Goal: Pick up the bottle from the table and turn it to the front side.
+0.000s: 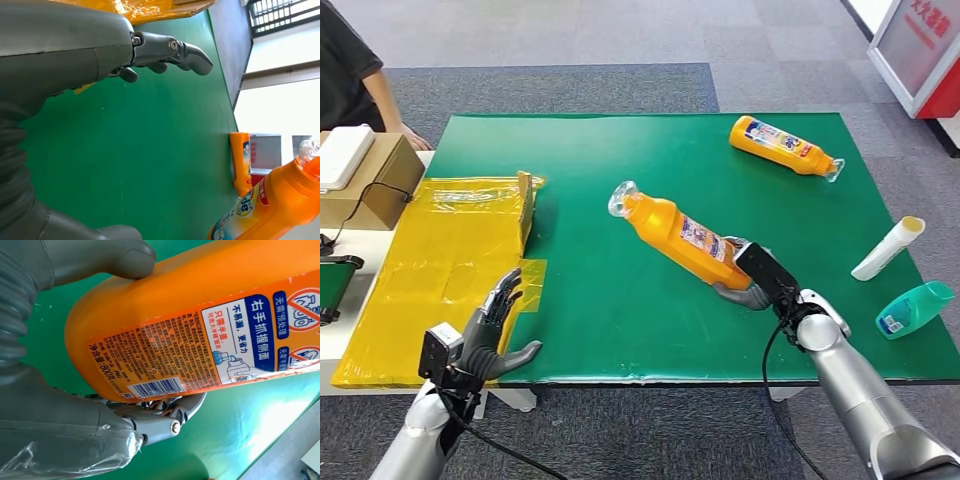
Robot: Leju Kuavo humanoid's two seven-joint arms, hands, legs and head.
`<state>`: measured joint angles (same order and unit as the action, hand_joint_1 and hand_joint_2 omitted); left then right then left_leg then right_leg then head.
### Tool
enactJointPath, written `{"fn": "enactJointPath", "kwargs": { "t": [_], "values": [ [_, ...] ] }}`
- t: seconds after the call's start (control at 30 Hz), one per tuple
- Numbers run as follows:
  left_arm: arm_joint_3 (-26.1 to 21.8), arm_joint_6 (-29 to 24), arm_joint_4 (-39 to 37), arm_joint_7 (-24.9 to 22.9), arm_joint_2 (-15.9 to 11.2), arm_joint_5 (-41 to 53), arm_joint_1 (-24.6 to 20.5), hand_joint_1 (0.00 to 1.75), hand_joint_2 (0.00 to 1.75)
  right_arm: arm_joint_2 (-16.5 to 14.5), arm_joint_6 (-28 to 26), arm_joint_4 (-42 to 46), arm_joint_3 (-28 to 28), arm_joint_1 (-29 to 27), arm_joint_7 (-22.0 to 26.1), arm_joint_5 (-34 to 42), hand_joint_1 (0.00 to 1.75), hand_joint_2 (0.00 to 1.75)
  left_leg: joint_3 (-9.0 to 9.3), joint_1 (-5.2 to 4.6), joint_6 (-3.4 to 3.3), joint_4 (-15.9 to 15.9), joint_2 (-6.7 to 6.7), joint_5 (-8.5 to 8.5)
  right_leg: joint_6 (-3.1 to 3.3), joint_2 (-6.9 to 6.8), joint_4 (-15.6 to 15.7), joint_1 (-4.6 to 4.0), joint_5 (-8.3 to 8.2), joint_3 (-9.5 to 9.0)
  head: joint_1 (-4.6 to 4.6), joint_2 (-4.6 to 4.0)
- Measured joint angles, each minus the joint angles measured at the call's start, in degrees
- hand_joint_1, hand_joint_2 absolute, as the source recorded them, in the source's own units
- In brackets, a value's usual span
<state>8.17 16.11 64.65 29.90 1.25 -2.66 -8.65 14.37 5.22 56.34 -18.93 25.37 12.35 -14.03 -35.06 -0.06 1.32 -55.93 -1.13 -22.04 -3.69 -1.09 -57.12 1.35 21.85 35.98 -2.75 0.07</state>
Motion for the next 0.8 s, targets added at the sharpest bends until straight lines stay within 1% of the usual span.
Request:
{"fn": "enactJointPath", "kwargs": {
  "t": [0.07, 0.1, 0.17, 0.27, 0.37, 0.47, 0.57, 0.7, 0.8],
  "values": [
    [0.00, 0.75, 0.00, -0.08, 0.03, -1.06, -0.03, 0.00, 1.75, -0.04, 0.22, 0.07, 0.04, -0.04, 0.33, 0.25, 1.75, 1.75, 0.00, 0.00, 0.00, 0.00, 0.00, 0.00, 0.00, 0.00, 0.00, 0.00, 0.00, 0.00, 0.00, 0.00],
    [-0.01, 1.95, -0.01, -0.26, 0.08, -2.54, -0.12, 0.00, 1.75, -0.16, 0.55, 0.10, 0.11, -0.10, 0.77, 0.54, 1.75, 1.75, 0.00, 0.00, 0.00, 0.00, 0.00, 0.00, 0.00, 0.00, 0.00, 0.00, 0.00, 0.01, 0.01, 0.00],
    [-0.04, 6.09, -0.16, -1.19, 0.31, -7.74, -0.68, 0.00, 1.75, -0.72, 1.38, 0.16, 0.28, -0.39, 2.10, 1.37, 1.75, 1.75, 0.00, 0.00, 0.00, 0.00, 0.00, 0.01, 0.00, 0.00, 0.00, -0.01, 0.00, 0.01, 0.01, 0.00],
    [-0.06, 13.28, -0.87, -3.81, 1.03, -17.55, -2.76, 0.00, 1.75, -2.40, 2.00, 0.21, 0.32, -1.23, 4.37, 2.10, 1.75, 1.75, 0.00, 0.01, 0.01, 0.00, 0.01, 0.01, 0.00, 0.00, 0.00, -0.01, 0.00, 0.01, 0.00, 0.00],
    [0.03, 17.14, -1.57, -6.56, 1.83, -24.42, -5.05, 0.00, 1.75, -4.34, 1.22, -0.03, -0.02, -2.09, 5.77, 0.75, 1.75, 1.75, 0.00, 0.01, 0.03, 0.00, 0.01, 0.03, 0.01, 0.01, 0.00, -0.01, -0.01, 0.03, 0.00, 0.00],
    [0.15, 18.76, -2.03, -9.60, 2.53, -30.39, -6.73, 0.00, 1.75, -6.09, -0.54, -0.52, -0.90, -2.76, 6.96, -1.63, 1.75, 1.75, 0.00, 0.01, 0.03, 0.00, 0.01, 0.03, 0.01, 0.00, 0.00, -0.01, -0.01, 0.03, 0.01, 0.00],
    [0.15, 19.16, -2.40, -12.36, 3.20, -35.92, -7.61, 0.00, 1.75, -7.47, -2.49, 0.32, -1.53, -4.38, 9.48, -2.70, 1.75, 1.75, -0.01, 0.01, 0.02, 0.00, 0.01, 0.03, 0.00, 0.00, 0.00, -0.01, 0.00, 0.02, 0.01, 0.00],
    [0.26, 18.85, -2.73, -13.20, 3.69, -37.79, -8.13, 0.00, 1.75, -8.28, -3.25, 2.90, -1.93, -7.07, 9.55, -3.30, 1.75, 1.75, -0.03, 0.00, 0.01, 0.00, 0.02, 0.00, 0.00, 0.00, 0.01, 0.00, 0.00, 0.04, 0.01, 0.00],
    [0.27, 18.81, -2.88, -13.25, 3.84, -37.94, -8.36, 0.00, 1.75, -8.49, -3.30, 3.72, -2.13, -7.70, 9.43, -3.34, 1.75, 1.75, -0.04, 0.00, 0.01, 0.00, 0.01, -0.01, 0.00, 0.00, 0.01, 0.00, 0.00, 0.06, 0.00, 0.00]
  ]
}}
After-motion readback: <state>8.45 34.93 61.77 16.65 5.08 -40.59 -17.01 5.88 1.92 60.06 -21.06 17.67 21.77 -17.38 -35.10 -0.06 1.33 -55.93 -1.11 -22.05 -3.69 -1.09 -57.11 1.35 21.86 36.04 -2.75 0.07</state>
